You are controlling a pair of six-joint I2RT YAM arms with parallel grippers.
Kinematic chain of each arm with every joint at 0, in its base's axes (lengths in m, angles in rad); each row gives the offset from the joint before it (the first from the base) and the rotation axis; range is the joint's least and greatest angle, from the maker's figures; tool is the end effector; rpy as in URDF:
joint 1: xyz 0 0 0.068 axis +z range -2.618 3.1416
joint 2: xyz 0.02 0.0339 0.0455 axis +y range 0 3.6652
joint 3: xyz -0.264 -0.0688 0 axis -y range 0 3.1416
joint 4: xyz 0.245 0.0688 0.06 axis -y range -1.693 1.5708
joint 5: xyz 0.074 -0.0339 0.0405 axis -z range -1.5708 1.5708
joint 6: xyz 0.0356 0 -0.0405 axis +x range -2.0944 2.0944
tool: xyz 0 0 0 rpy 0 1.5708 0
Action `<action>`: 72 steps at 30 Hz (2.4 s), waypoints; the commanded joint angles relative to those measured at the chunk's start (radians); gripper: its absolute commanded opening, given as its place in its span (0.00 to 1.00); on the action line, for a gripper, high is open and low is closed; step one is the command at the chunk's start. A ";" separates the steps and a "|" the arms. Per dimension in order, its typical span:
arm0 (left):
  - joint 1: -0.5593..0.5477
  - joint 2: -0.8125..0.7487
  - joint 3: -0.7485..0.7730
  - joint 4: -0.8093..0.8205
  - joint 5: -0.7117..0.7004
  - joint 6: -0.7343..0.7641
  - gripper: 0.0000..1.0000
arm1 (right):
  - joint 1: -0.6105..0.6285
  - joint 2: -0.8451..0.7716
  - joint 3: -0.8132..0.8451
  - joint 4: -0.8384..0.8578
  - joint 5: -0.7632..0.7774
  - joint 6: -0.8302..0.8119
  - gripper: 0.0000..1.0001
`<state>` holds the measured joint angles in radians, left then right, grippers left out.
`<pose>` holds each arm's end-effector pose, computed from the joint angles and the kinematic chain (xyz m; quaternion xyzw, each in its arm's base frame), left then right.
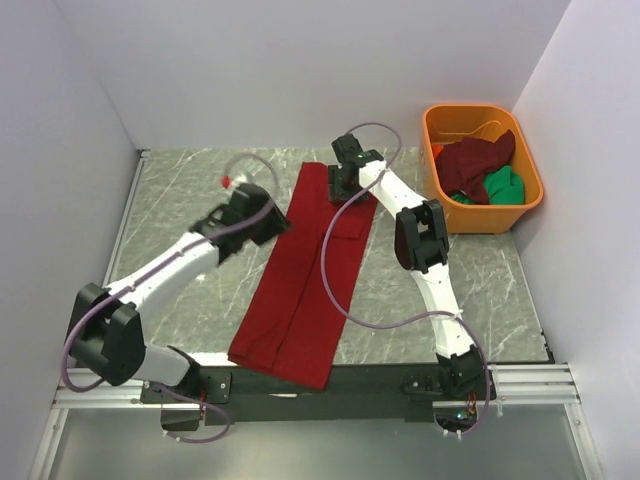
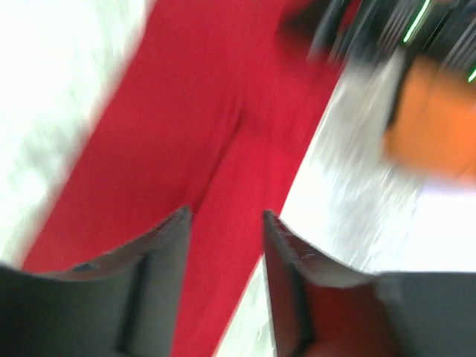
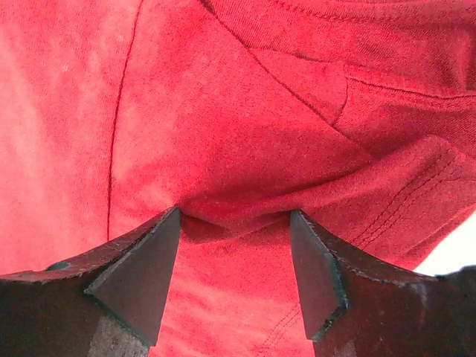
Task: Fold and stack the t-shirts
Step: Fold the tshirt
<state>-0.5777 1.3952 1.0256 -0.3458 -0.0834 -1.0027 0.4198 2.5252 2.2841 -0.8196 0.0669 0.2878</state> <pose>0.2585 -0.1650 0.2691 -0.2086 0.8850 -0.2677 0.3186 0.4951 0.2184 0.1703 -0.0554 0.9656 0.0570 0.2477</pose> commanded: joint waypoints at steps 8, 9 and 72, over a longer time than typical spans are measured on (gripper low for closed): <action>0.260 0.436 0.411 0.192 0.161 0.392 0.56 | 0.025 -0.048 -0.006 0.189 -0.133 -0.042 0.77; 0.269 0.470 0.441 0.200 0.181 0.433 0.56 | 0.025 -0.075 -0.047 0.210 -0.128 -0.032 0.78; 0.435 0.567 0.516 0.176 -0.116 0.135 0.53 | 0.175 -1.046 -1.261 0.502 -0.093 0.295 0.68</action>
<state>-0.1364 2.1883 1.6875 -0.1226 -0.1047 -0.7826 0.4942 1.5883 1.0492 -0.3347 -0.0208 0.5510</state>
